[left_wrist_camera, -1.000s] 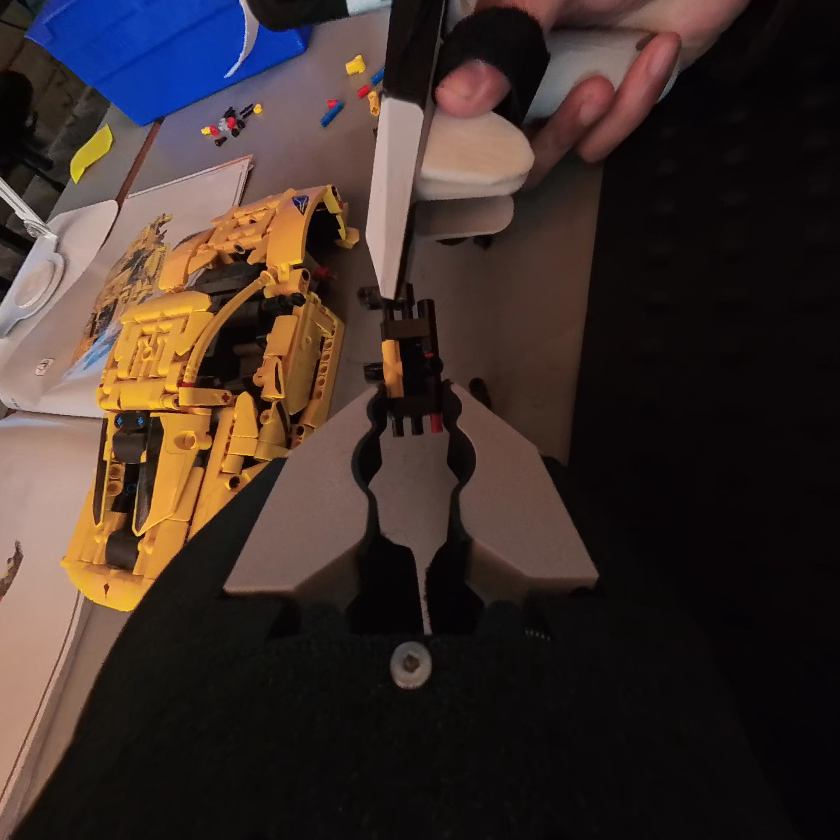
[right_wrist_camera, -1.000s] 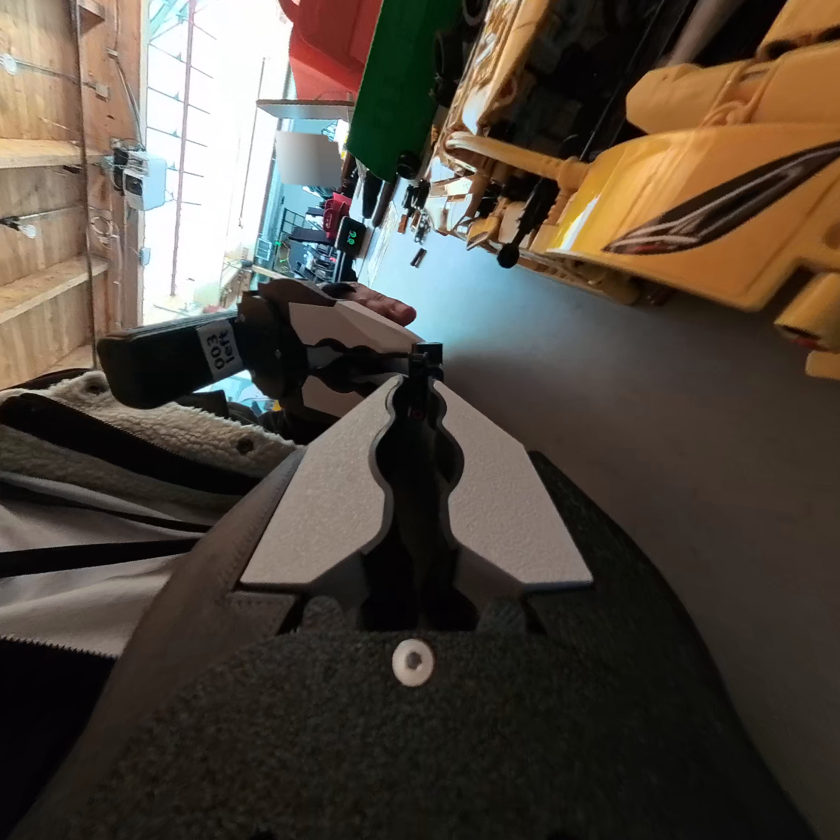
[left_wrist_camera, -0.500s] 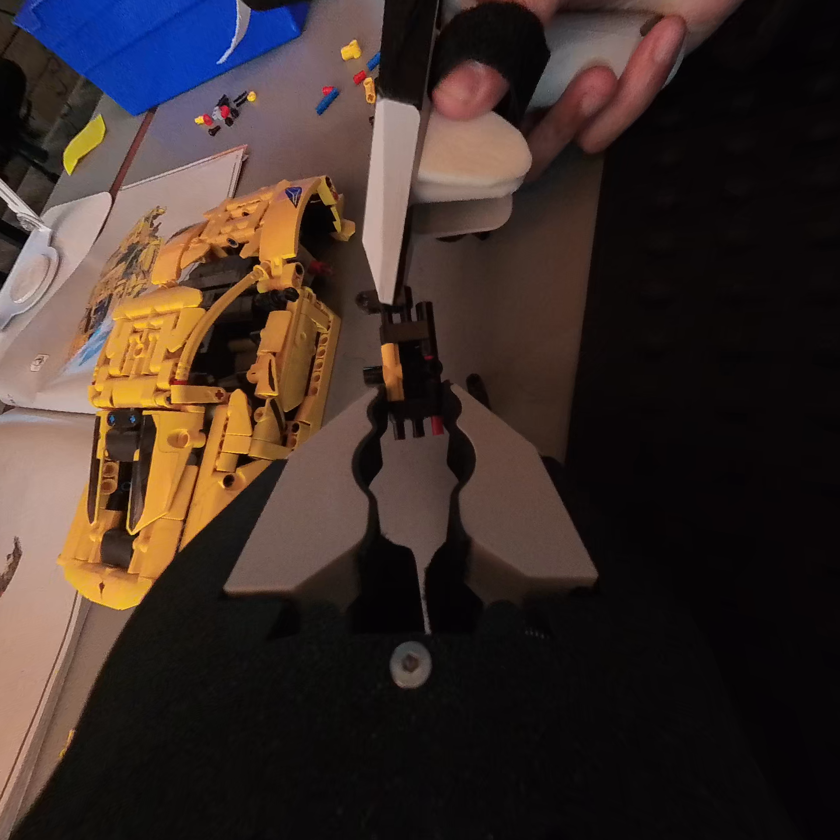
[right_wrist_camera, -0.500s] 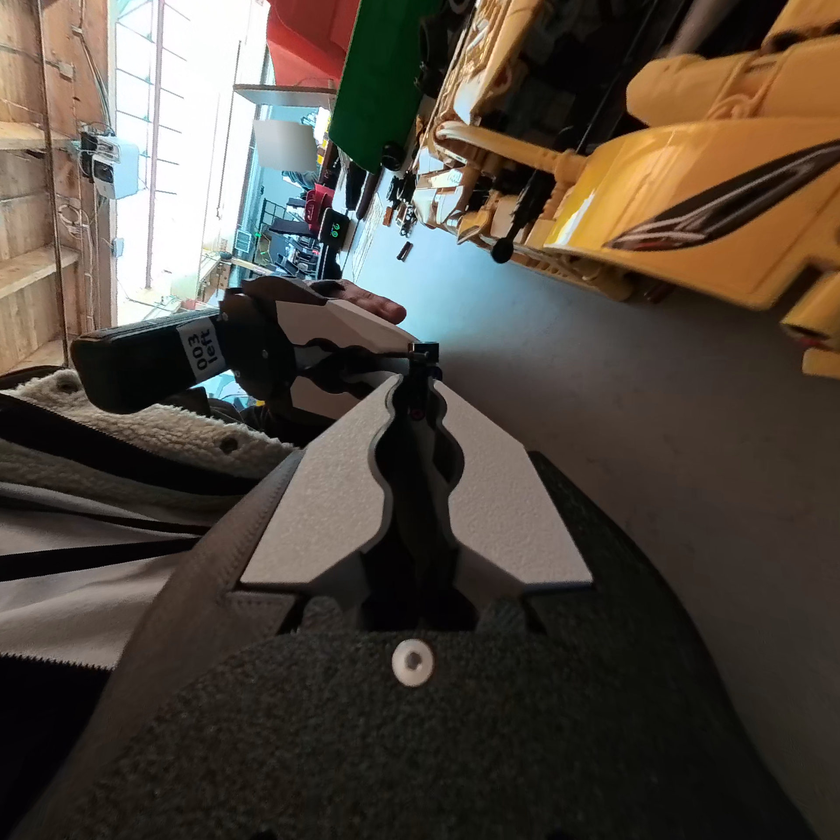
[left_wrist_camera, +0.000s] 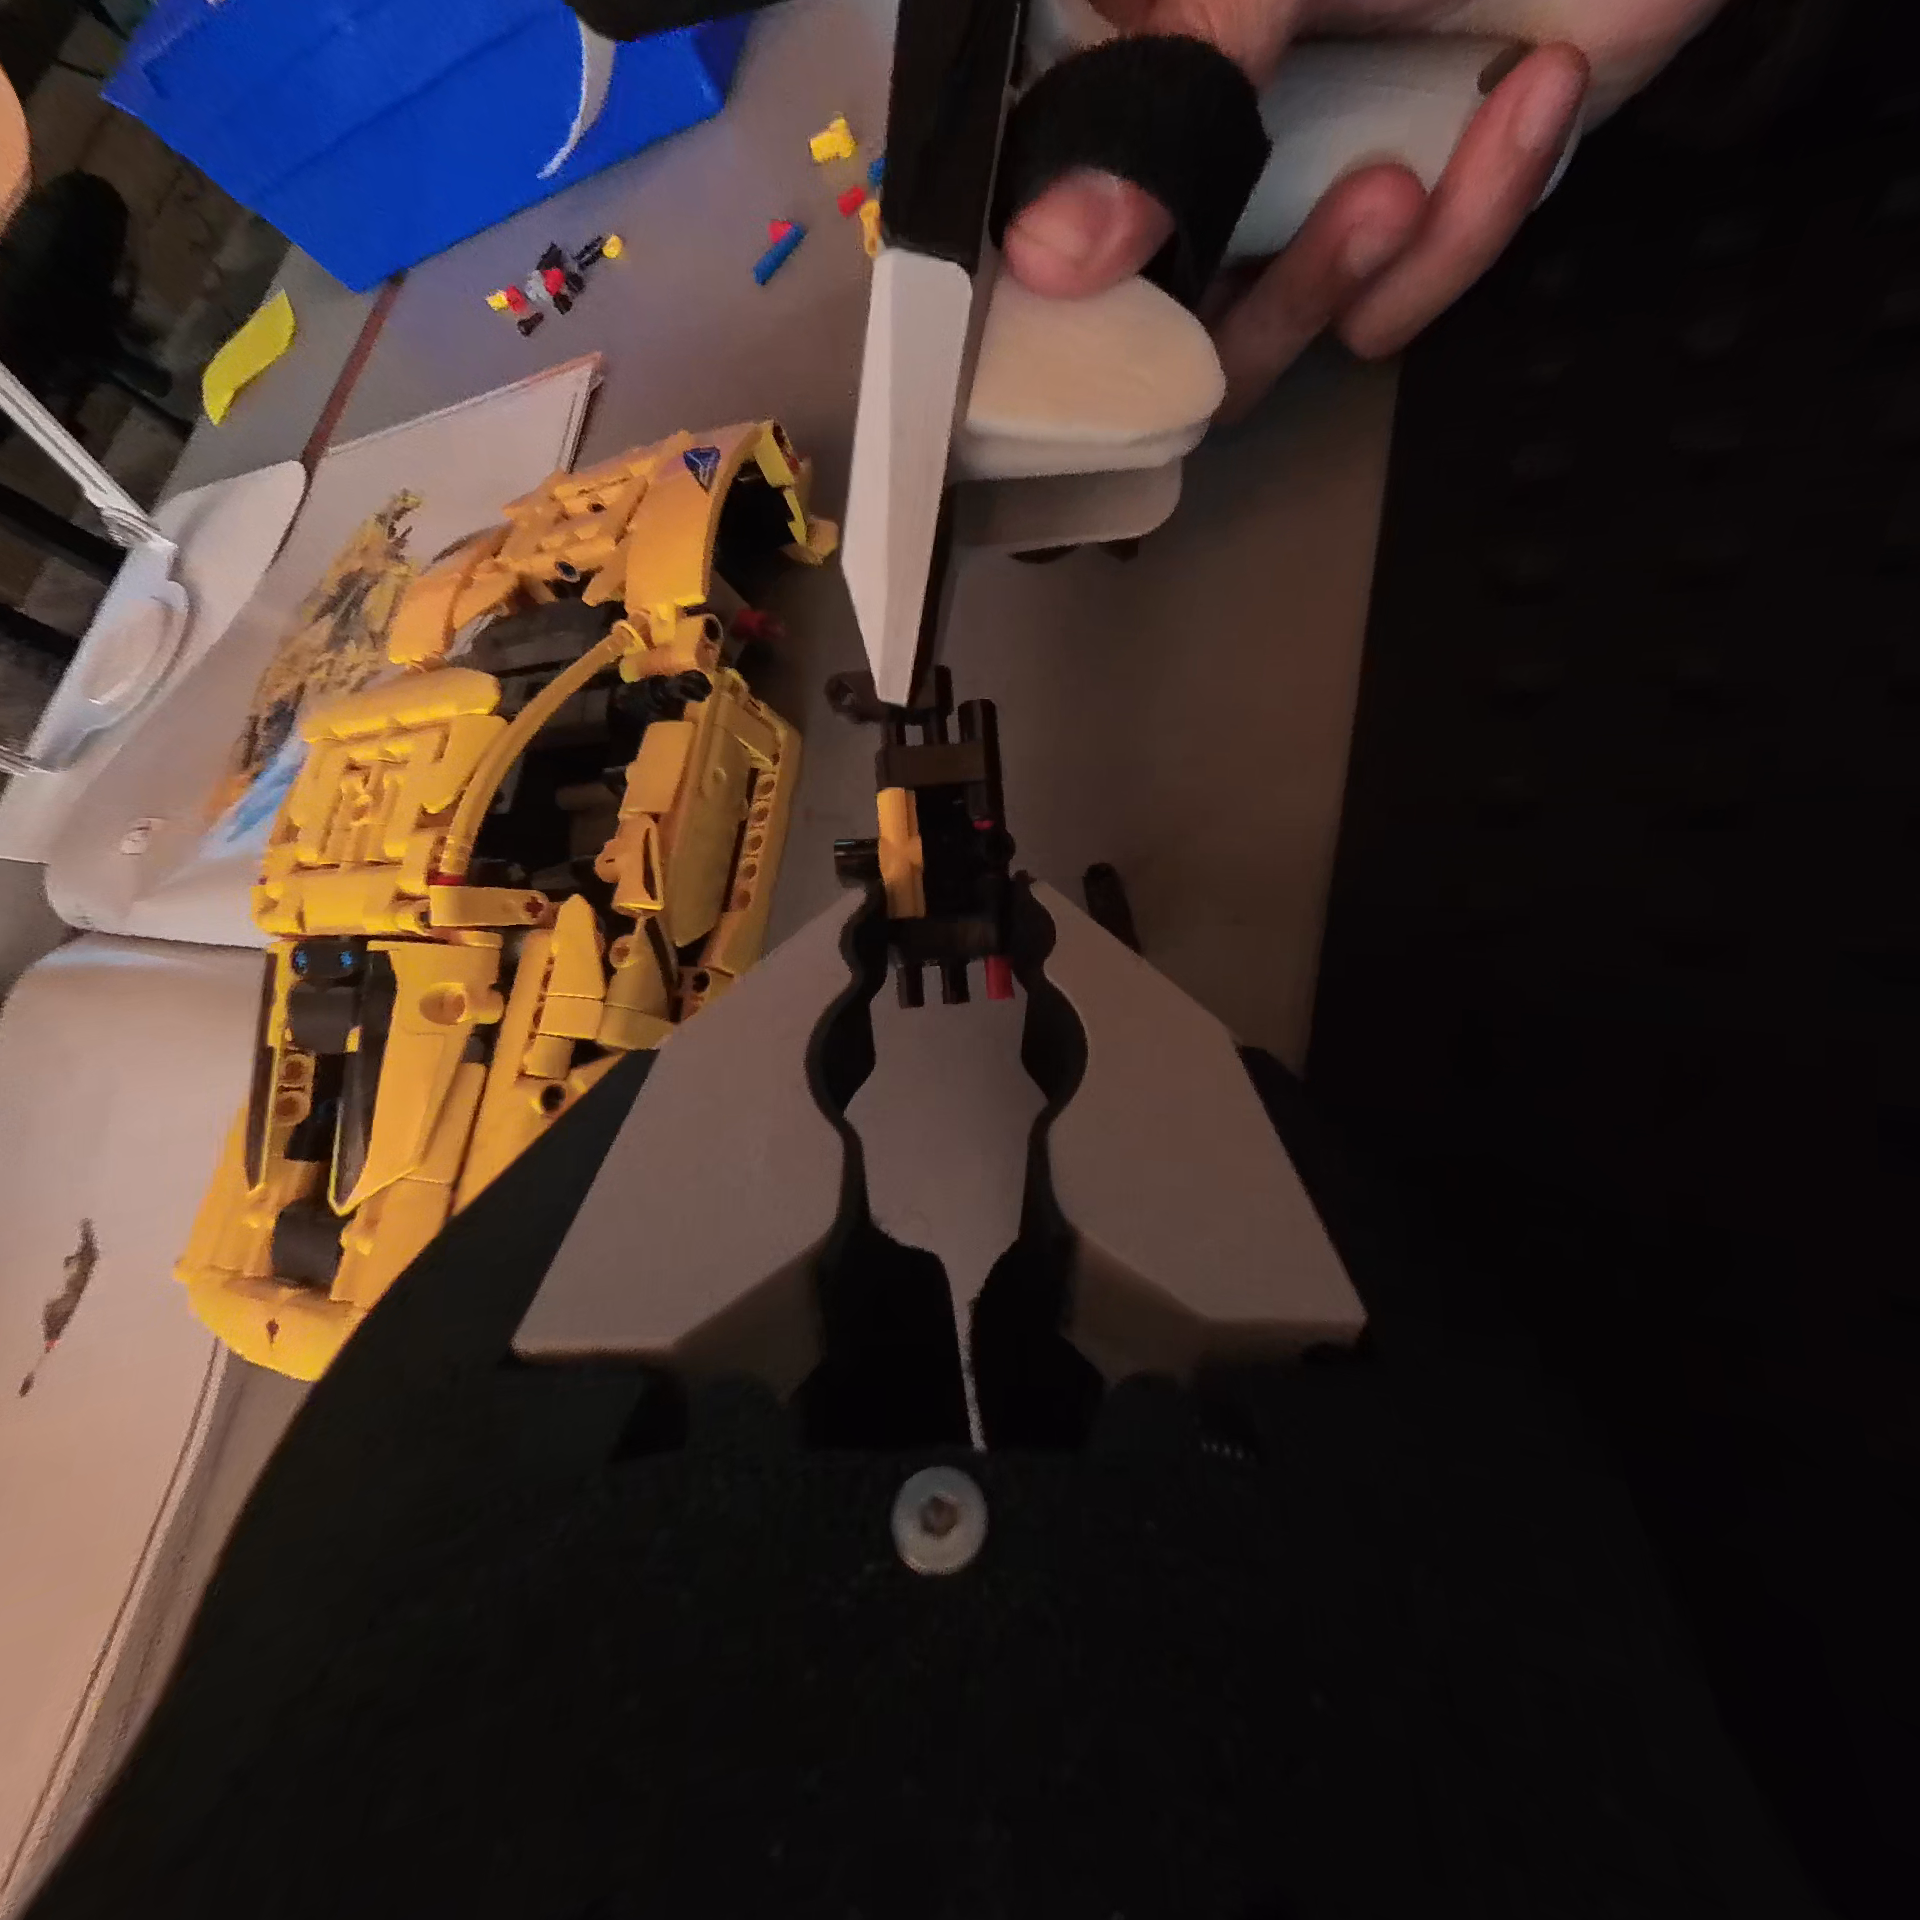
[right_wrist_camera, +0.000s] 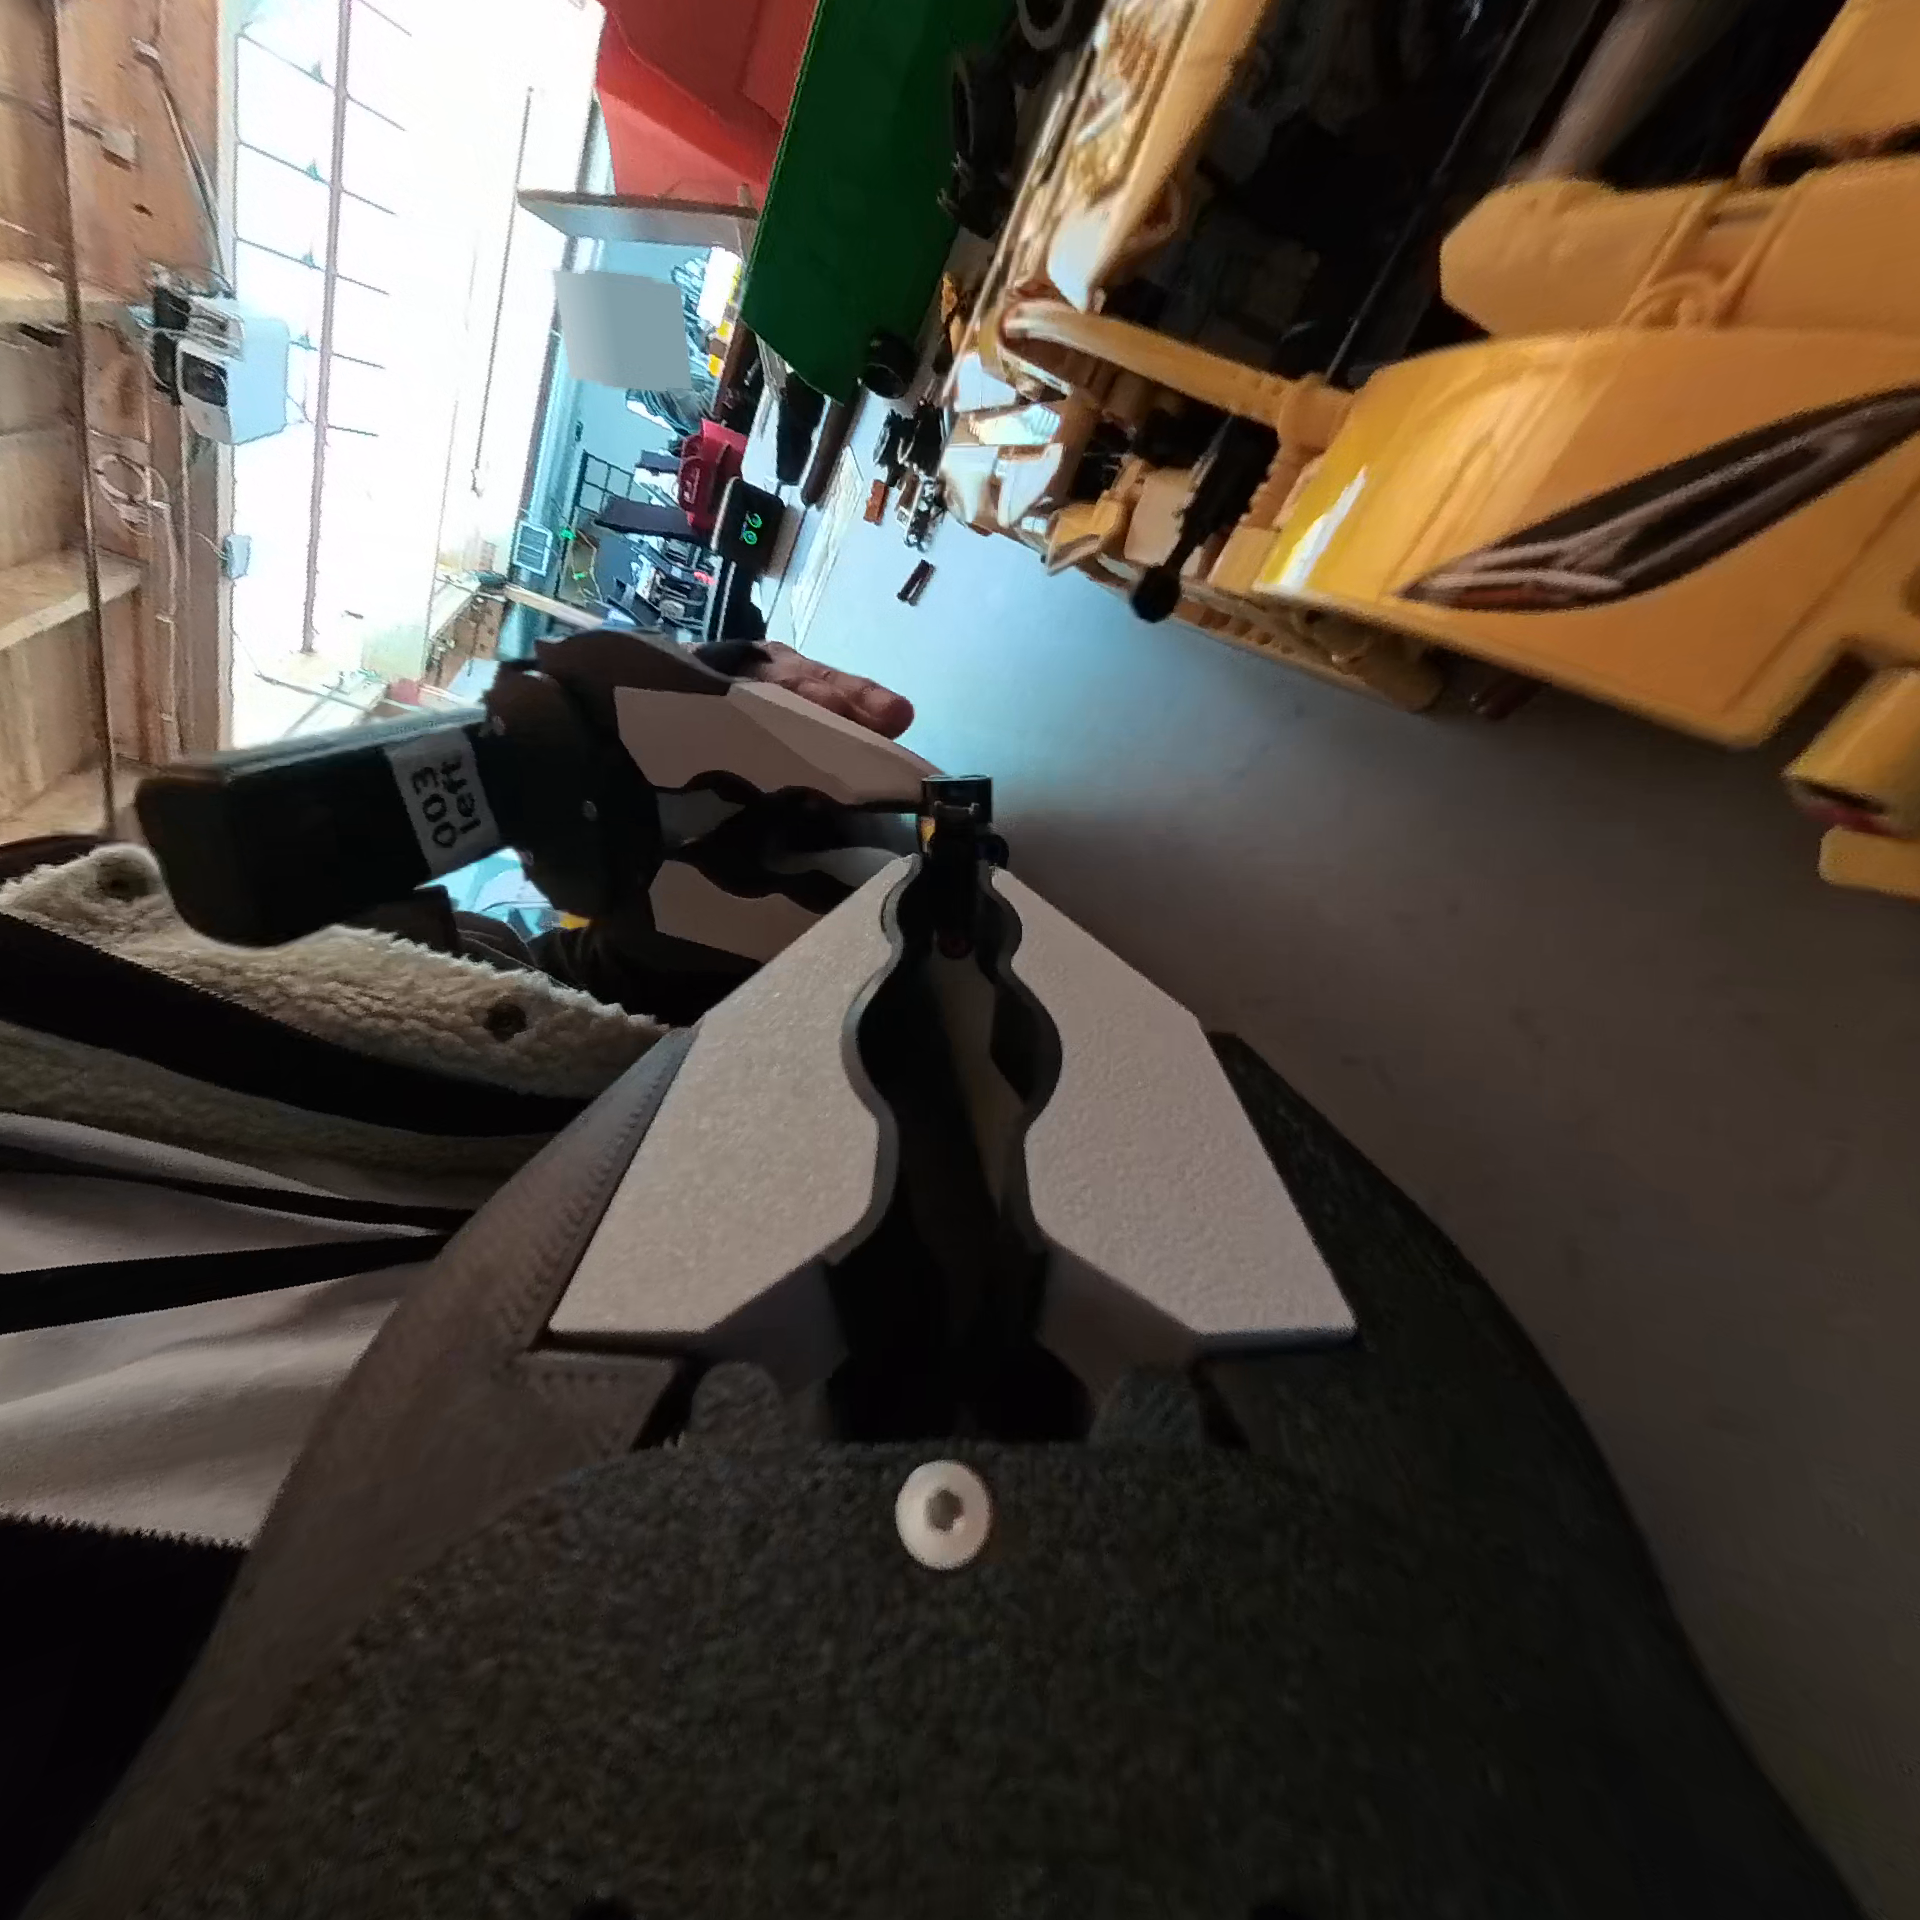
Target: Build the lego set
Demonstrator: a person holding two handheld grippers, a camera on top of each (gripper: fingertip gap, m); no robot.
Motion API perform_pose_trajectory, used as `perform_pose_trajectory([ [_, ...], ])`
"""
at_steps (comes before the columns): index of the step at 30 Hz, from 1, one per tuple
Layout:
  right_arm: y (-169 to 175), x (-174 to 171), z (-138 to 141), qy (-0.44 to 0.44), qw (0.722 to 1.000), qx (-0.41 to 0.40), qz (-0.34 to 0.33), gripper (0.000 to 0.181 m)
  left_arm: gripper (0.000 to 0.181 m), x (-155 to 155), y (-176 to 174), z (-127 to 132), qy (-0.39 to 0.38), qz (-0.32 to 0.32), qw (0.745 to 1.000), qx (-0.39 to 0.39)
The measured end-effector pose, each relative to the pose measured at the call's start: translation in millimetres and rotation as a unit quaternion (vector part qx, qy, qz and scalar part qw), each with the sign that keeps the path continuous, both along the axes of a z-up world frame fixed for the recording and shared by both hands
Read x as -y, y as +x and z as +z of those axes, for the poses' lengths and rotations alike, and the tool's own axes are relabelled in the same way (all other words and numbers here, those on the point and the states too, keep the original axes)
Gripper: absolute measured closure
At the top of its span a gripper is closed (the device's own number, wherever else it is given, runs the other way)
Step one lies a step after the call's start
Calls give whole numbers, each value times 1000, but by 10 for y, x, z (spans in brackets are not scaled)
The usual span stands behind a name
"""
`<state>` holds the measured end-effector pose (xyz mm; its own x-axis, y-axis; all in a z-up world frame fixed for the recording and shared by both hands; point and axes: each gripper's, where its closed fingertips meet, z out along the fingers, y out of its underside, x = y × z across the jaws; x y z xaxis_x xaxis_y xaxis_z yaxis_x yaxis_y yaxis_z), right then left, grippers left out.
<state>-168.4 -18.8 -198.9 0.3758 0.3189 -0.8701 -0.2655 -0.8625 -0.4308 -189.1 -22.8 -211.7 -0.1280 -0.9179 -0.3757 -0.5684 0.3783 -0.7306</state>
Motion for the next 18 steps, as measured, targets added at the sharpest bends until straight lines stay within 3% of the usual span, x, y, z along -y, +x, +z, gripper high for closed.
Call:
perform_pose_trajectory([
  [3, 54, -210, 335, 32, 999, 7, 8, 175, 158, -251, 72, 311, 50, 17, 998, 37],
  [7, 224, -920, 1321, 170, 985, 10, 4, 175, 158, -1035, 262, 1286, 188, 39, 978, 83],
  [9, 378, -1354, 1632, 243, 967, 71, -4, 175, 158, -1469, 423, 1562, 234, 61, 966, 92],
  [12, 565, -1767, 1608, 261, 955, 136, 30, 175, 158, -1829, 599, 1516, 248, 94, 958, 105],
  [14, 592, -1829, 1468, 248, 962, 105, 50, 175, 158, -1878, 621, 1366, 273, 109, 948, 125],
  [17, 595, -1812, 1185, 242, 963, 97, 62, 176, 158, -1902, 598, 1147, 360, 111, 923, 82],
  [18, 576, -1787, 1175, 242, 964, 83, 68, 176, 158, -1903, 600, 1106, 346, 112, 928, 86],
])
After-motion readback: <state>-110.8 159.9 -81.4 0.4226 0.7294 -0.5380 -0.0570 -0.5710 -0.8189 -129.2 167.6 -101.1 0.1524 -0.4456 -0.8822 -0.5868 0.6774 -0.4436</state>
